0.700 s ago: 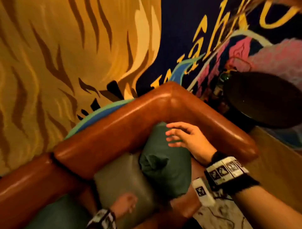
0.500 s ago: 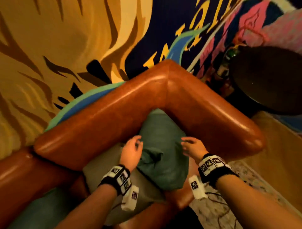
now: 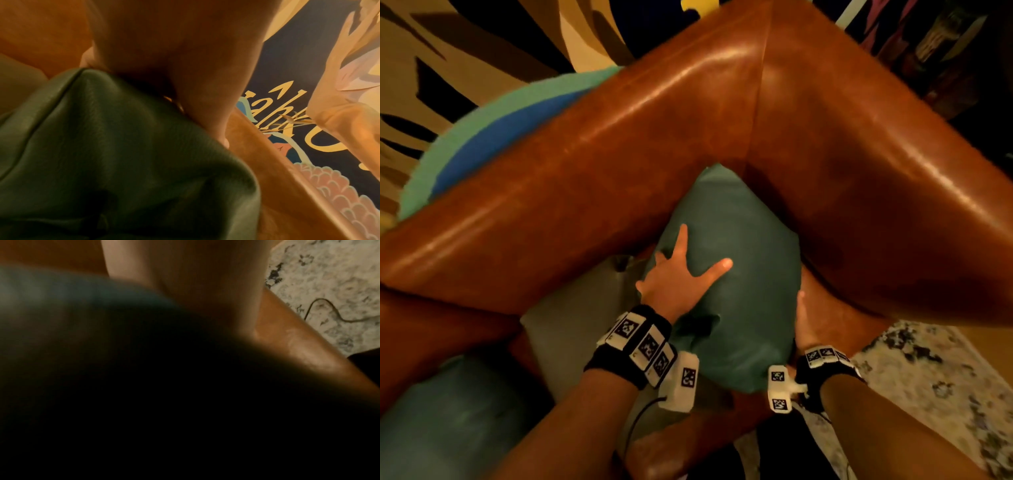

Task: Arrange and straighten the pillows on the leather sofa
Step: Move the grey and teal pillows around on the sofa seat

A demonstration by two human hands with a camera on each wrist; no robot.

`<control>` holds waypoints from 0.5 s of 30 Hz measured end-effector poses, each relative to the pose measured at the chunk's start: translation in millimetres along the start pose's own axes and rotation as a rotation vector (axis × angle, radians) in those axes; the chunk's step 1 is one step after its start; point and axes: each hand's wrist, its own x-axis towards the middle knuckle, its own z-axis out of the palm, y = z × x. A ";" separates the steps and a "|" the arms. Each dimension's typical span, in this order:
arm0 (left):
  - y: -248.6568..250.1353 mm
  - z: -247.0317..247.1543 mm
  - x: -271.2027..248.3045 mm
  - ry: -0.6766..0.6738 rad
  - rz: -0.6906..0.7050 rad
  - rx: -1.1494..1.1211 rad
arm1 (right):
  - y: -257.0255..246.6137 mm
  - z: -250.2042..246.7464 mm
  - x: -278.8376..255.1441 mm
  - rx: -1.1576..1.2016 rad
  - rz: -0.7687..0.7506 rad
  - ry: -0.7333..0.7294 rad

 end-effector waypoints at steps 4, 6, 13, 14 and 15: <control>-3.9 -1.9 -4.8 0.073 0.014 -0.079 | -30.5 -1.1 -39.3 0.091 0.068 -0.114; -10.4 2.1 -16.4 0.055 0.003 -0.177 | -60.1 -9.1 -65.8 0.134 0.019 -0.104; -42.8 45.8 -71.3 -0.158 -0.056 -0.801 | -151.9 -43.9 -164.7 -0.124 -0.373 -0.004; -40.1 52.2 -74.6 -0.234 -0.114 -0.853 | -165.9 -44.0 -182.4 -0.273 -0.493 0.010; -34.6 56.5 -75.1 -0.313 -0.175 -0.921 | -176.7 -43.7 -193.3 -0.440 -0.584 0.061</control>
